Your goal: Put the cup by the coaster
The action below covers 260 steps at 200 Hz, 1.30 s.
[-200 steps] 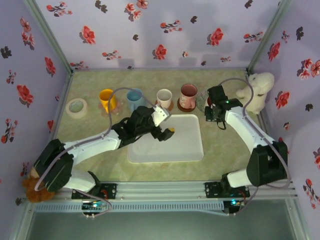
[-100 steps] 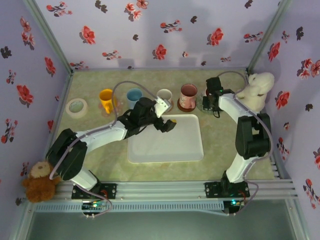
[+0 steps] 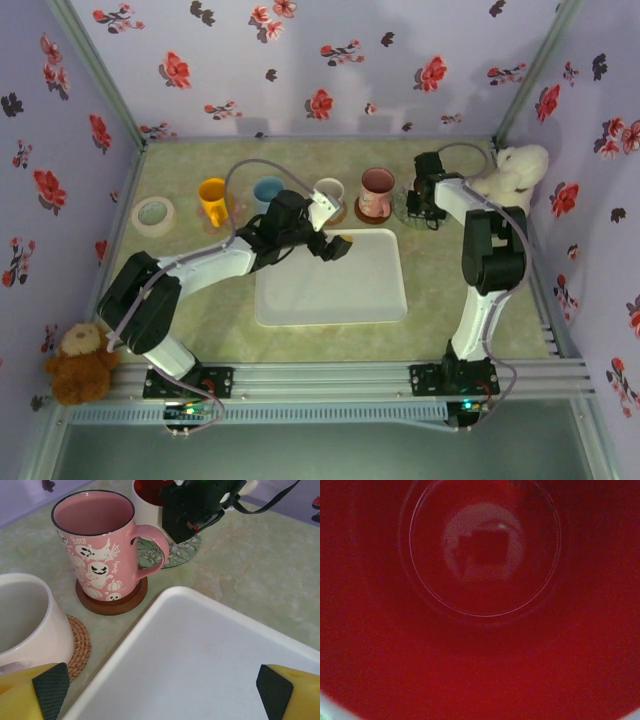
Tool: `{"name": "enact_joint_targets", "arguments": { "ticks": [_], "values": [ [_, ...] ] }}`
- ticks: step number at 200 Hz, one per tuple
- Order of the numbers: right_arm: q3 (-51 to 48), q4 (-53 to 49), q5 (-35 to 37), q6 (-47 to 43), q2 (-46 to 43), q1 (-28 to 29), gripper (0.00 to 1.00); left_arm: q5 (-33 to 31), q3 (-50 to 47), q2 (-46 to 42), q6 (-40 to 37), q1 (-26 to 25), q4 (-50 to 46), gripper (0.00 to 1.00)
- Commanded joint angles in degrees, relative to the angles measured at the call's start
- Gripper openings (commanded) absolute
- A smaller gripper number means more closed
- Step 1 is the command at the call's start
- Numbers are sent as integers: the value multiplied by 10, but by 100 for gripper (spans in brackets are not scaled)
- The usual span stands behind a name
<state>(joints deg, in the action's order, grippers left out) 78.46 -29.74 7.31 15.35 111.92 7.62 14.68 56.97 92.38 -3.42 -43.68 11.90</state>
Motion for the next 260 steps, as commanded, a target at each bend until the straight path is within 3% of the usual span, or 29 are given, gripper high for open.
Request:
{"name": "enact_joint_targets", "arguments": {
  "ticks": [1,78,260],
  "values": [
    [30,30,9,-11,14,-6,0,16,17,16,-3,8,13,99],
    [43,18,16,1,34,-16,0,27,8,26,10,20,37,99],
    [-10,-11,-8,10,-37,-14,6,55,8,29,25,22,51,99]
  ]
}}
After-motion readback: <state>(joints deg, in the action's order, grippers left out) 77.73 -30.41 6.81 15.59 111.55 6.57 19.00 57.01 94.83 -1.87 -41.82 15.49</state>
